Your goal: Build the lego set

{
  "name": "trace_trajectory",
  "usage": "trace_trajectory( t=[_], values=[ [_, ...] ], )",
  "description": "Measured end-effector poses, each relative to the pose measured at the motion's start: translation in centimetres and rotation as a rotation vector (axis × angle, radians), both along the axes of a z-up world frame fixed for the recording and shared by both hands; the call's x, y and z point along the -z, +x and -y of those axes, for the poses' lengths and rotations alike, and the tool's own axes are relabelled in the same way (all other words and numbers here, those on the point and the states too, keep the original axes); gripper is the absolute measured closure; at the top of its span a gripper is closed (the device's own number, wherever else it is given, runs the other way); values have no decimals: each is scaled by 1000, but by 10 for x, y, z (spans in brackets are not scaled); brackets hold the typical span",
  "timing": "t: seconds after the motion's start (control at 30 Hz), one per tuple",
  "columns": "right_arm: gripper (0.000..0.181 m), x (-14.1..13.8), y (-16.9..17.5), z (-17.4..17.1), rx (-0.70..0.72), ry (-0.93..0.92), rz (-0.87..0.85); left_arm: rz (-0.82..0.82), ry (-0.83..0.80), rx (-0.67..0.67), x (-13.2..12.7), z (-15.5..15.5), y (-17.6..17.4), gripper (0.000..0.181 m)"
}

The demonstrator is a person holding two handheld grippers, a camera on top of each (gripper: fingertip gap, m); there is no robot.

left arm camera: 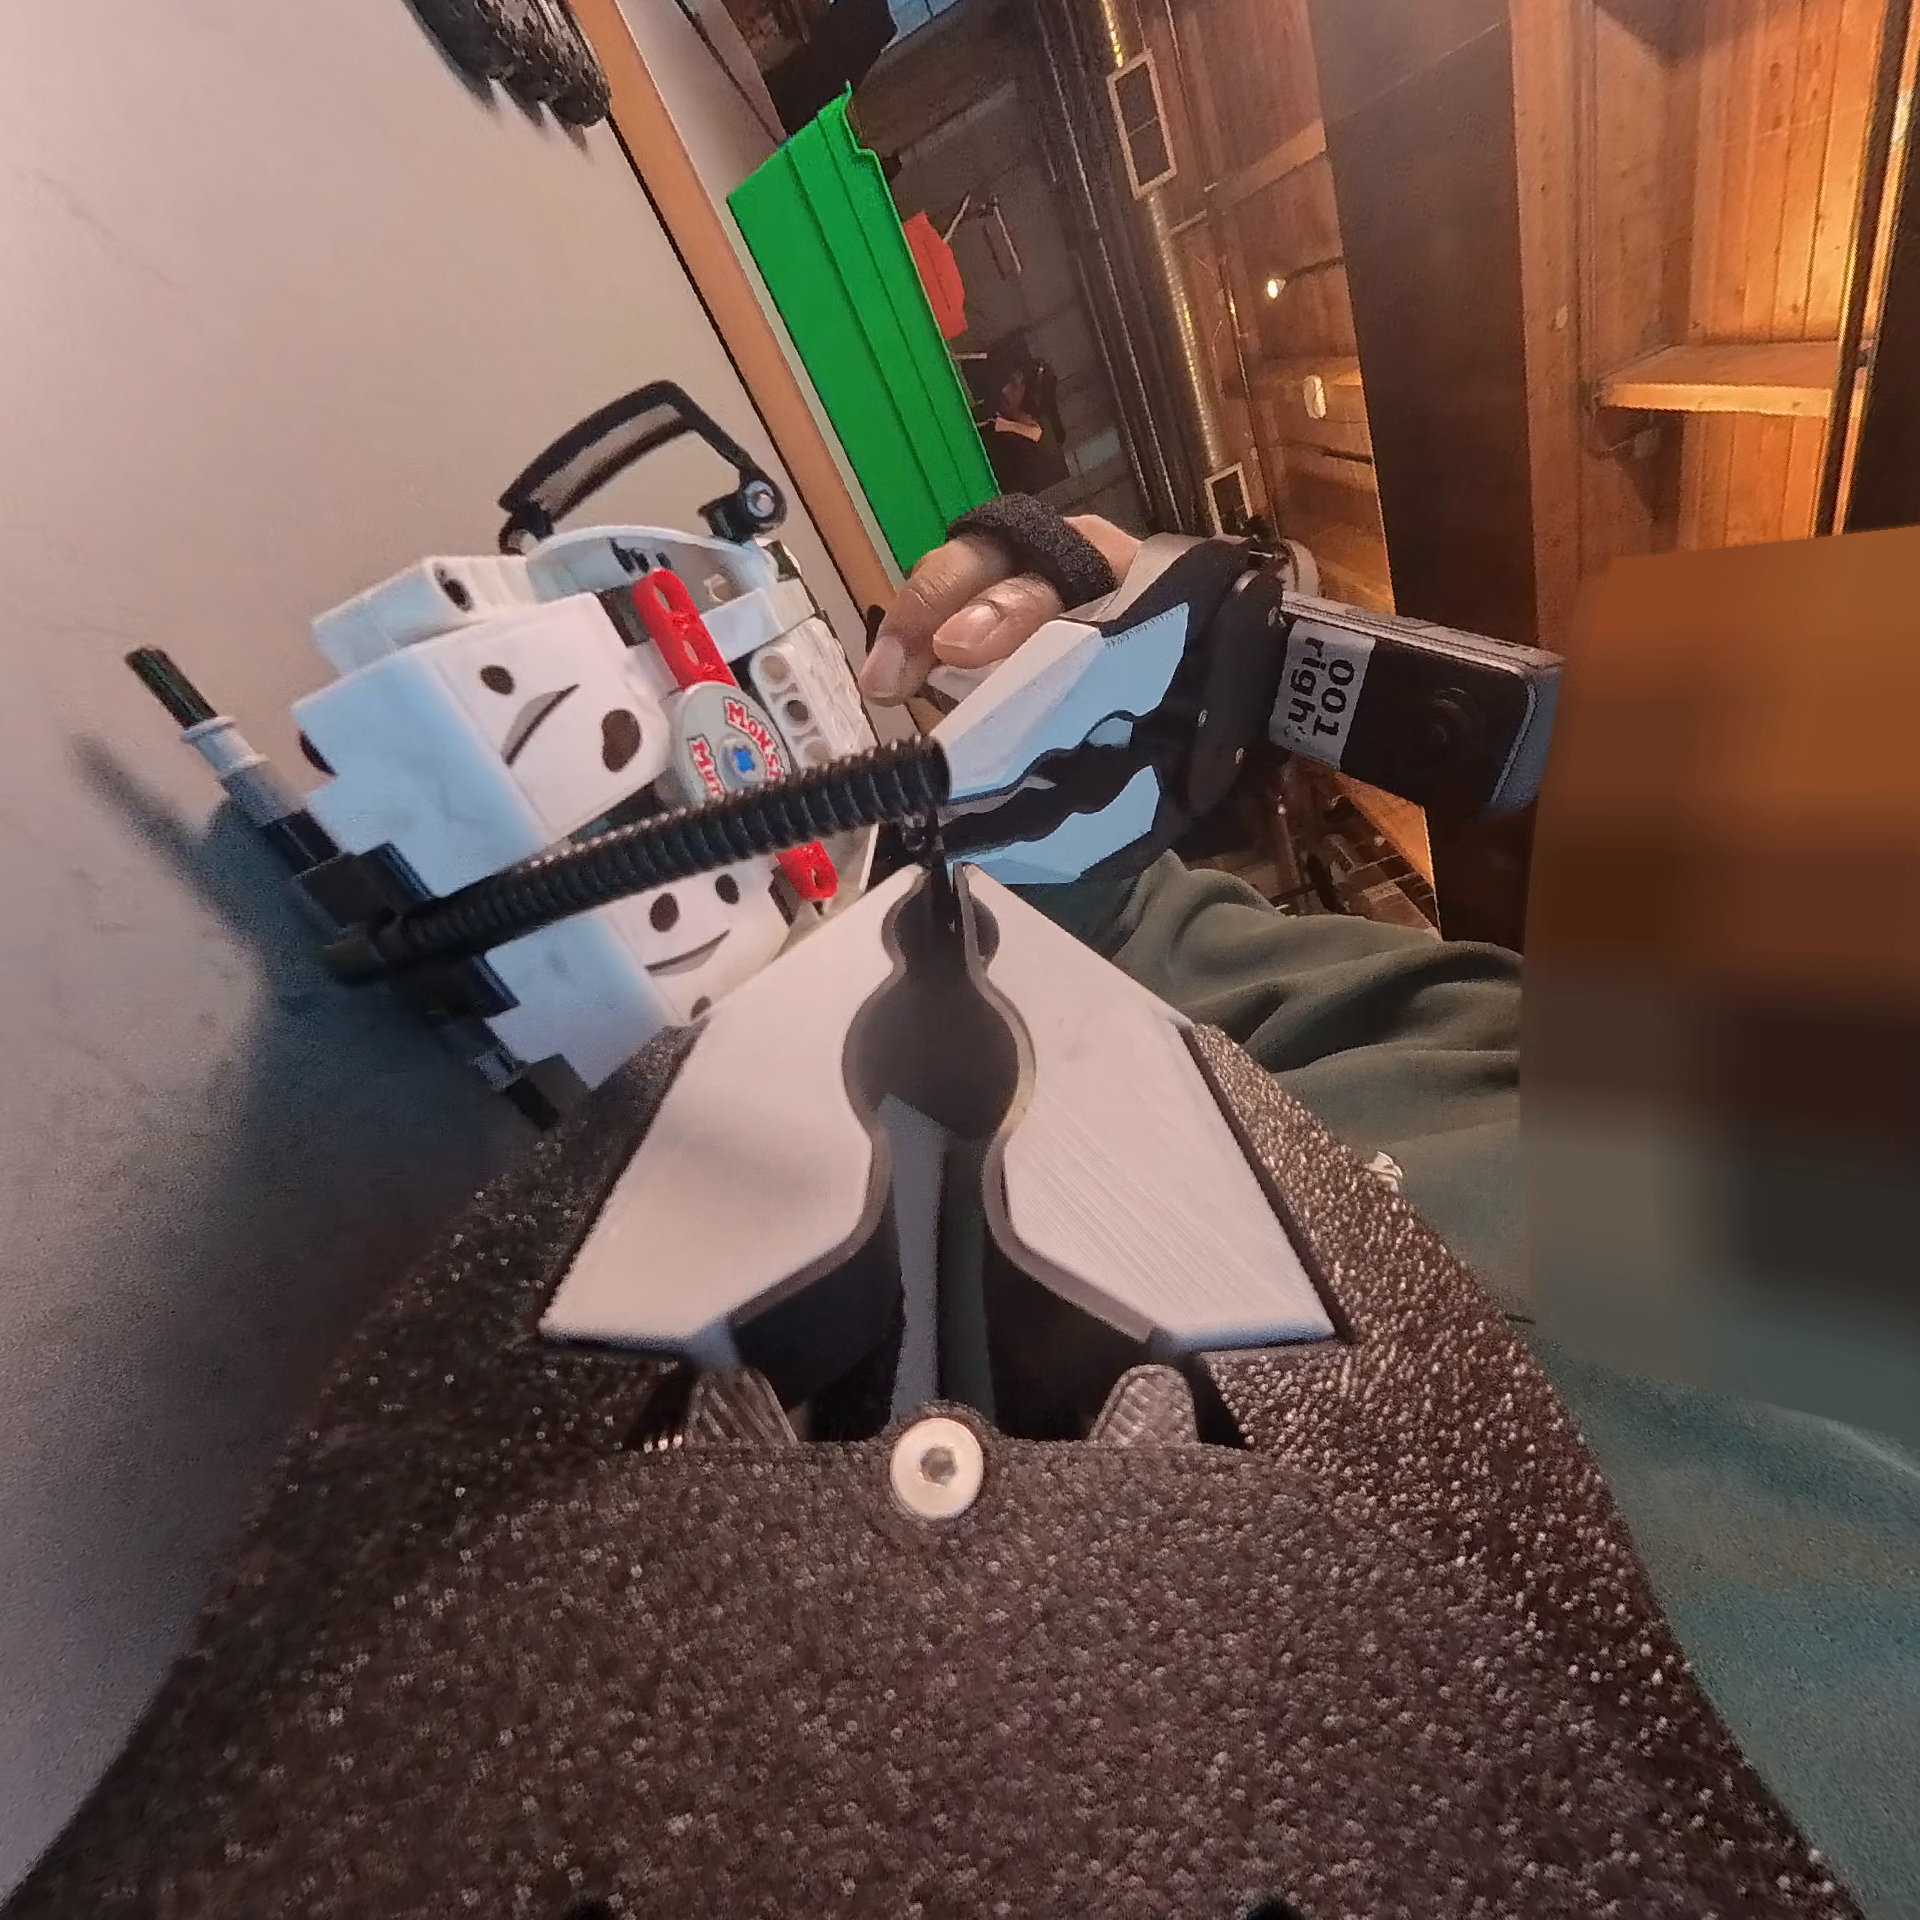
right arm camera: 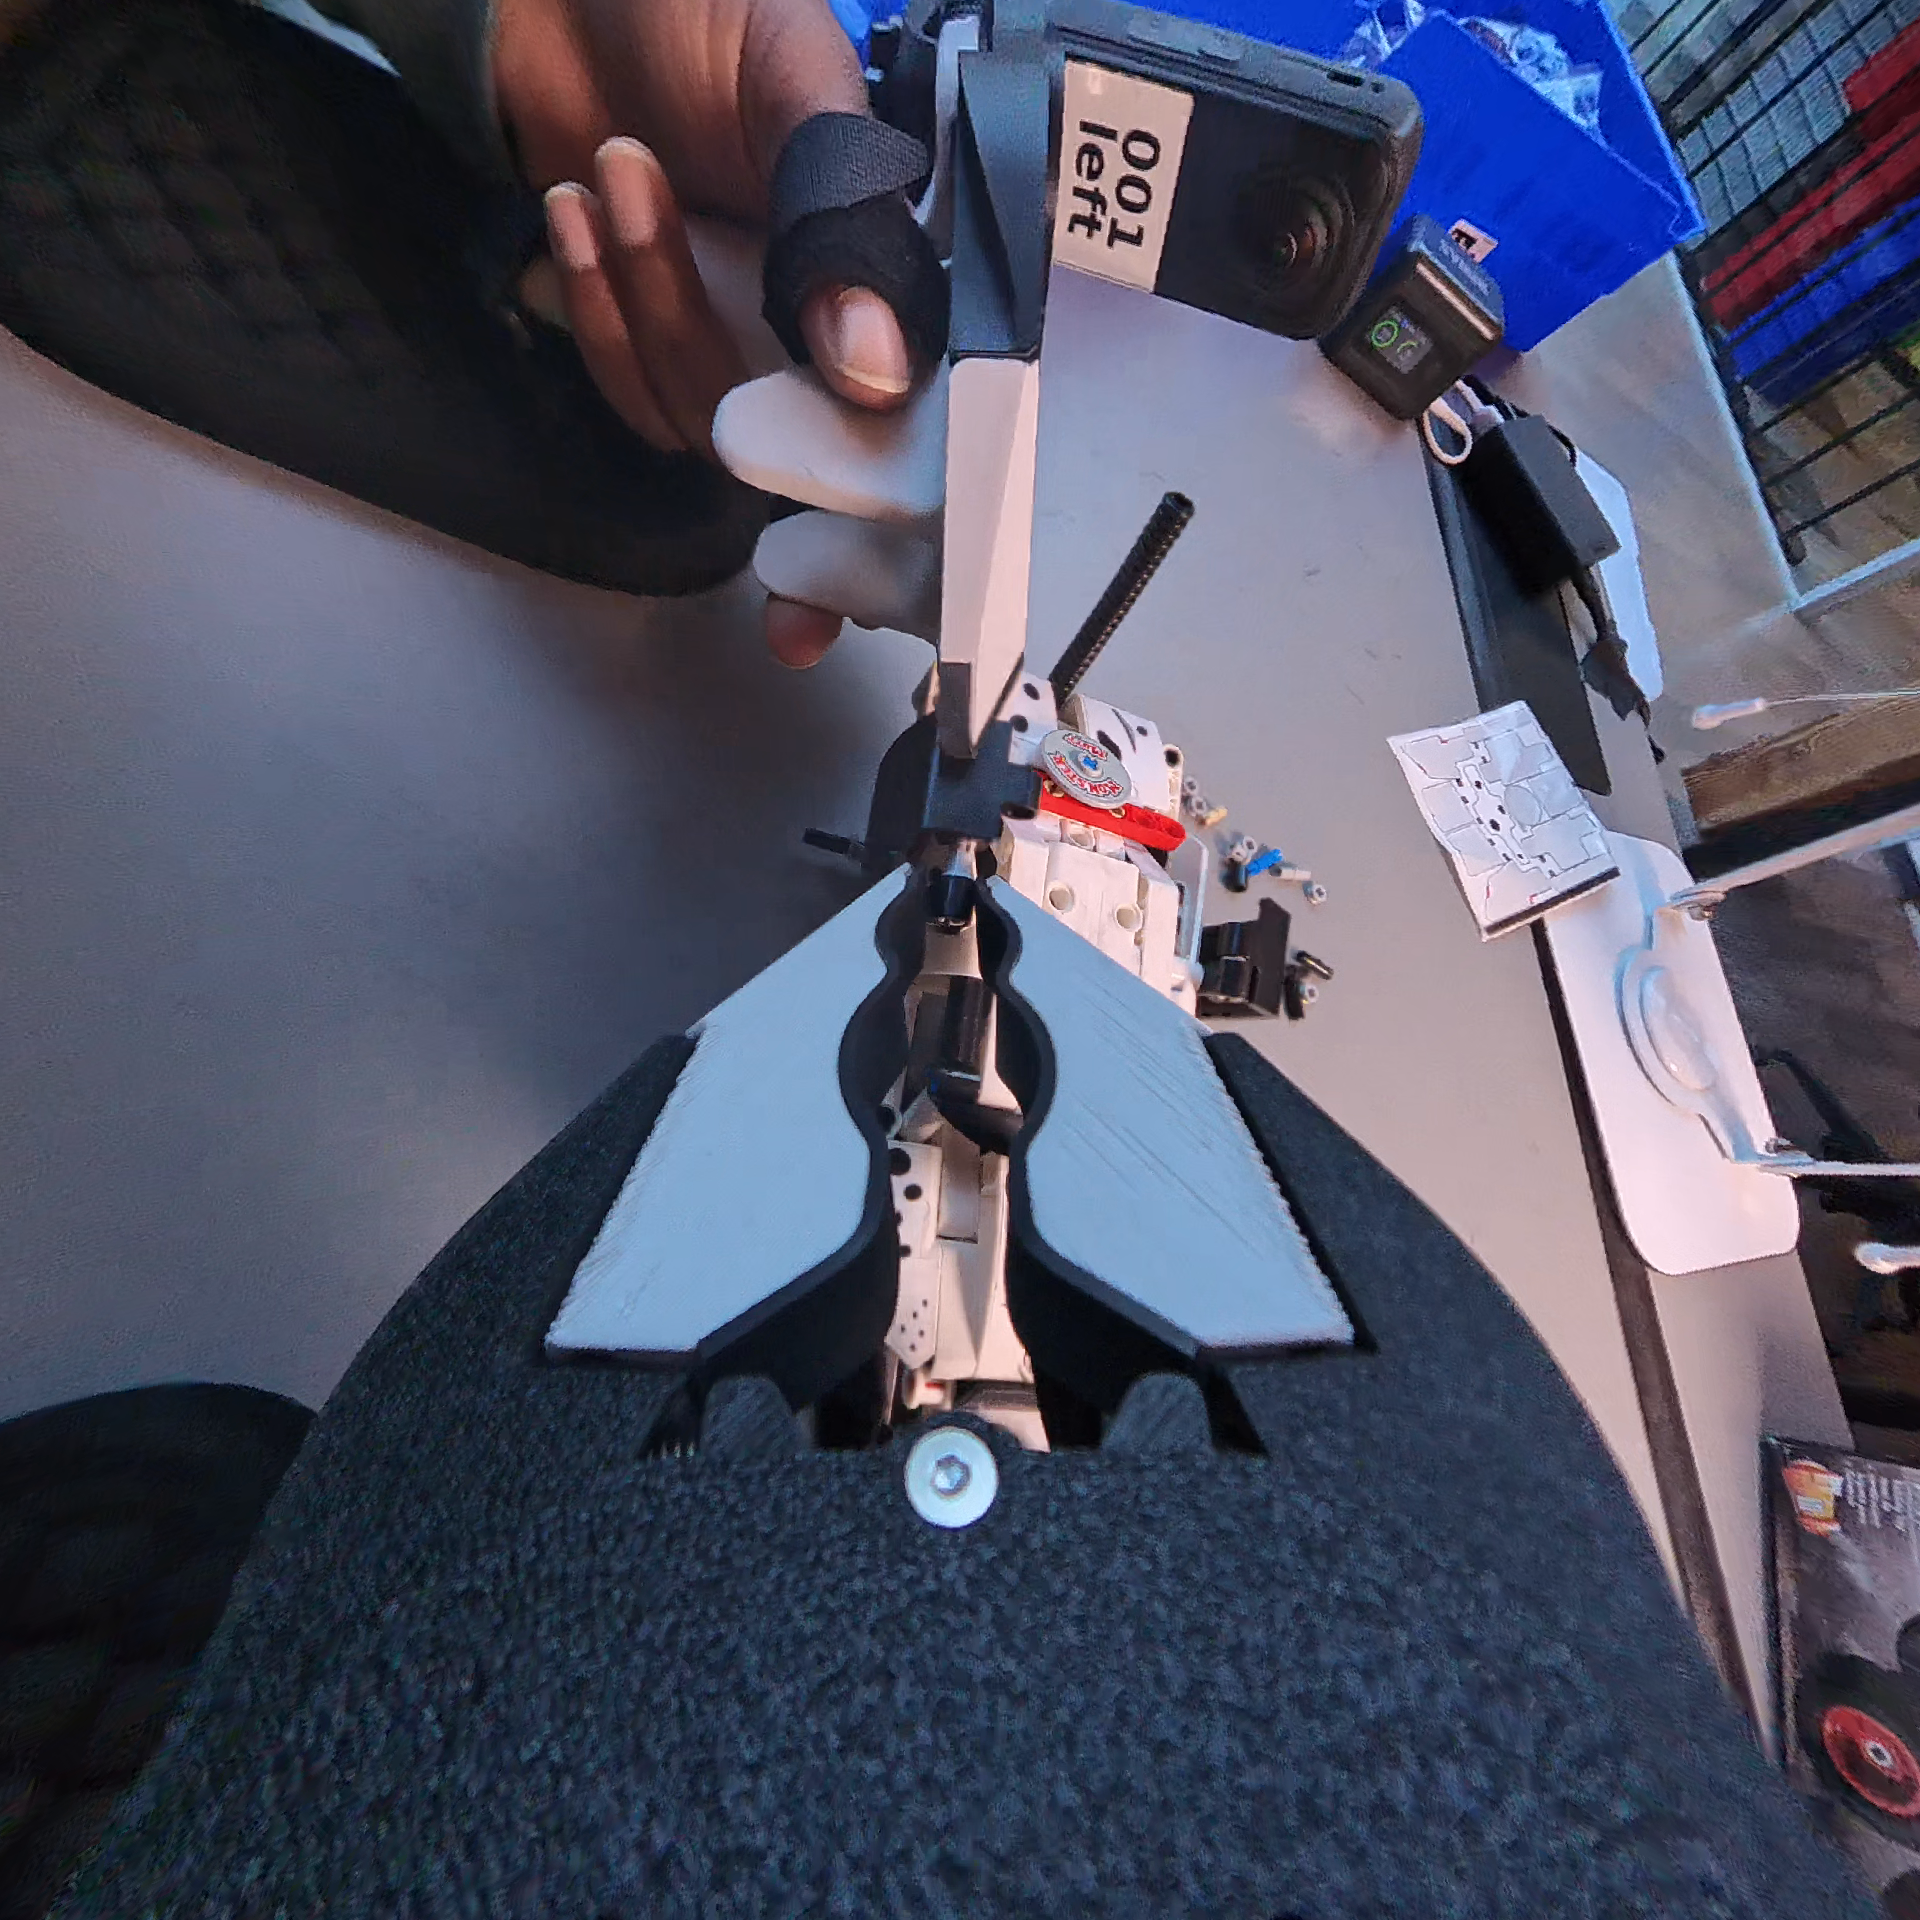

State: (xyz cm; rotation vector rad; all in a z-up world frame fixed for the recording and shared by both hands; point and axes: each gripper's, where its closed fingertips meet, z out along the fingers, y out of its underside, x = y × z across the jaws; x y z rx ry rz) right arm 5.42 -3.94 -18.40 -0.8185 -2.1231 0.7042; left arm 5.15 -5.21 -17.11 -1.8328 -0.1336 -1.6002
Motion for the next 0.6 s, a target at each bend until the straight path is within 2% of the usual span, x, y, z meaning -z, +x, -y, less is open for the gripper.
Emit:
trace_trajectory(
  t=[0.33, 0.6],
  values=[
    [172, -4, 2, 10, 21, -94, -20, 4, -53, 43, 4, 12, 4, 181],
    [152, -4, 10, 20, 16, -163, -79, 55, -85, -9, 1, 8, 3, 181]
  ],
)
